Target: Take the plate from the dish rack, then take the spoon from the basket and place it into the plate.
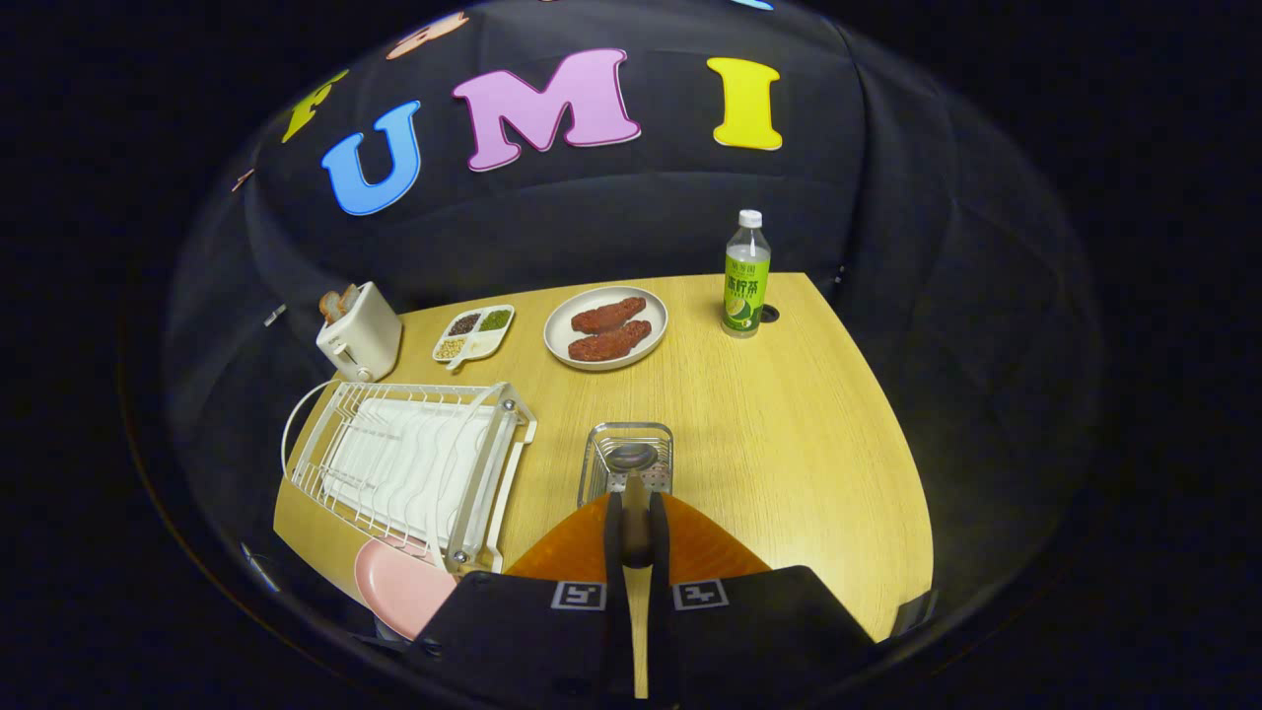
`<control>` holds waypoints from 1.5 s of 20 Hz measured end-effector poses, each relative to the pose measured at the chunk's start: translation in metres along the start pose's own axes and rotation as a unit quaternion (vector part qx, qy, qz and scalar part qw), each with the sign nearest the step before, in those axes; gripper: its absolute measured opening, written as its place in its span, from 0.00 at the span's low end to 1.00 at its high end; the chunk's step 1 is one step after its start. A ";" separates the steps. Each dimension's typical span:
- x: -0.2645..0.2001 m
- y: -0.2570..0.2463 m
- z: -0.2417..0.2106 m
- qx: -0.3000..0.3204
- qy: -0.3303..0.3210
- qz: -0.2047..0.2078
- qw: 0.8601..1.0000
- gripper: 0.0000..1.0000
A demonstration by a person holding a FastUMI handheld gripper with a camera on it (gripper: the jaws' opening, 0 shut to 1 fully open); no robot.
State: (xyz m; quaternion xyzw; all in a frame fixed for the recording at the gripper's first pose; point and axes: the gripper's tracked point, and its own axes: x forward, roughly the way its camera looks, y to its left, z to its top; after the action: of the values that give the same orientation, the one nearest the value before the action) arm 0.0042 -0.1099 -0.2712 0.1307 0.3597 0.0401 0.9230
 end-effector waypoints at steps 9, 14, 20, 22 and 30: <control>-0.105 0.094 0.027 -0.006 -0.054 0.097 0.994 0.10; -0.131 0.170 -0.005 -0.005 -0.033 0.185 0.982 0.10; -0.117 0.232 -0.082 -0.054 0.024 0.239 0.969 0.10; -0.107 0.240 -0.105 -0.073 0.040 0.241 0.967 0.10; -0.047 0.259 -0.179 -0.121 0.084 0.246 0.958 0.10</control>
State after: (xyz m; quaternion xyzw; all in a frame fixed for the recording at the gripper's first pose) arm -0.1463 0.1696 -0.2975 0.0988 0.3855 0.3203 0.8597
